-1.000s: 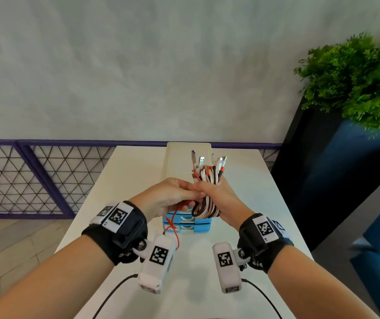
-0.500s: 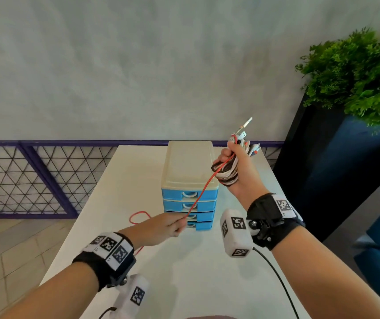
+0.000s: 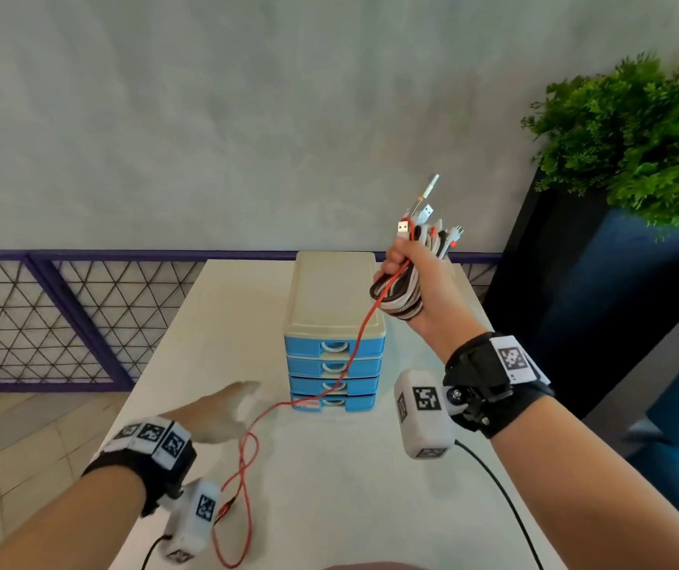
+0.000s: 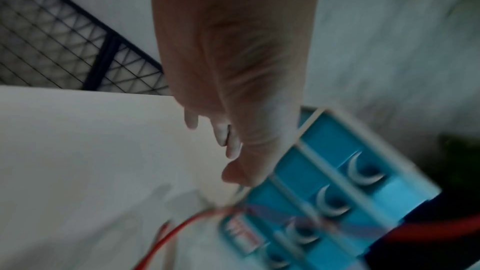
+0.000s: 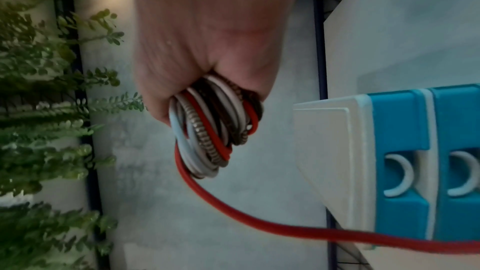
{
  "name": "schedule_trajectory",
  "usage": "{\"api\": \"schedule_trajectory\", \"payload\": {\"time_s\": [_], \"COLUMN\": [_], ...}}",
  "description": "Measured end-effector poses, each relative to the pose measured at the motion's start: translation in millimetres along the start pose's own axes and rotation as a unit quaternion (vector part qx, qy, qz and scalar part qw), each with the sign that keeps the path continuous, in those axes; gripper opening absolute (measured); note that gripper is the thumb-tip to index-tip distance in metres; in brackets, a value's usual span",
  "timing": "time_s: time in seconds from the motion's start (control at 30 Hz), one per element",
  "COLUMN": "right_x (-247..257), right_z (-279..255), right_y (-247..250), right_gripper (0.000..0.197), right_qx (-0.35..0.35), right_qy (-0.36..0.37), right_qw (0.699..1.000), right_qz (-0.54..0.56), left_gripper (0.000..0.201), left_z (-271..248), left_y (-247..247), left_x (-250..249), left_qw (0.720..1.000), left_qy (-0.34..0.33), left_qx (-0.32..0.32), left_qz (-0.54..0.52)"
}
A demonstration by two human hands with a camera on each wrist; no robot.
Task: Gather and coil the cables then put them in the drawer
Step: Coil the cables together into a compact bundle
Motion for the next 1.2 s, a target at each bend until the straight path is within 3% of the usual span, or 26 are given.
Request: {"api": "schedule_trajectory", "payload": {"time_s": [0.07, 0.13, 0.17, 0.23, 0.3, 0.4, 0.53, 0.63, 0.7, 0.77, 0.83, 0.9, 0.97, 1.03, 1.2], "right_x": [-9.9, -18.9, -22.2, -27.4, -31.5, -36.5, -25.0, -14.0, -13.7, -16.0, -19.4, -20.1, -20.6, -22.6, -30.2], "right_z": [-3.3, -6.8, -8.8, -11.0, -12.5, -11.7, -4.9, -2.4, -5.1, -10.2, -16.3, -20.7, -23.9, -26.5, -29.4], "right_y": [2.9, 3.9, 3.4, 2.6, 2.6, 6.3, 20.5, 32.2, 31.4, 25.8, 18.5, 14.5, 13.5, 12.7, 13.7], "right_gripper": [0.015, 0.014, 0.013, 0.011, 0.007, 0.005, 0.007, 0.005, 0.010, 0.015, 0.012, 0.009, 0.015, 0.018, 0.015], "right_qx": [0.004, 0.015, 0.022, 0.033, 0.041, 0.041, -0.017, -0.057, -0.050, -0.019, 0.022, 0.063, 0.098, 0.124, 0.168], "right_qy": [-0.002, -0.004, -0.003, -0.002, -0.003, 0.002, 0.028, 0.010, -0.010, -0.025, -0.047, -0.072, -0.087, -0.089, -0.052], "right_qw": [0.999, 0.996, 0.994, 0.991, 0.989, 0.983, 0.980, 0.987, 0.990, 0.989, 0.986, 0.975, 0.956, 0.935, 0.865], "right_qz": [-0.049, -0.093, -0.108, -0.127, -0.145, -0.182, -0.196, -0.152, -0.131, -0.142, -0.160, -0.198, -0.261, -0.321, -0.470], "left_gripper": [0.059, 0.025, 0.022, 0.044, 0.051, 0.054, 0.039, 0.024, 0.022, 0.023, 0.017, 0.006, 0.009, 0.009, 0.017], "left_z": [-13.2, -28.7, -36.3, -49.7, -64.7, -80.0, -85.6, -82.6, -79.5, -76.0, -73.5, -65.9, -63.3, -66.1, -76.9], "left_y": [31.1, 63.0, 71.6, 76.1, 74.1, 58.4, 43.0, 31.8, 31.5, 34.1, 42.5, 58.0, 74.9, 86.2, 101.8], "left_x": [-41.5, -82.0, -97.6, -118.0, -134.9, -164.4, -171.0, -155.4, -149.3, -149.5, -155.0, -159.8, -163.5, -170.0, -182.3], "left_qw": [0.989, 0.967, 0.958, 0.949, 0.944, 0.913, 0.802, 0.783, 0.816, 0.890, 0.952, 0.985, 0.991, 0.984, 0.964], "left_qy": [-0.072, -0.121, -0.126, -0.113, -0.120, -0.165, -0.163, -0.150, -0.145, -0.141, -0.147, -0.128, -0.109, -0.122, -0.153], "left_qx": [-0.043, -0.112, -0.107, -0.073, -0.055, 0.050, 0.228, 0.324, 0.337, 0.301, 0.215, 0.080, -0.045, -0.118, -0.200], "left_qz": [-0.118, -0.196, -0.233, -0.284, -0.303, -0.370, -0.527, -0.509, -0.448, -0.311, -0.162, -0.077, -0.056, -0.048, -0.081]}}
Point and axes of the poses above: each hand's wrist, its own z-axis towards the middle knuckle, its own y-axis out of the back of the hand, x = y × z, the point moved 6 cm from there along z, towards the middle knuckle, and after that the axes turned 13 degrees about y, right-handed, at the moved point
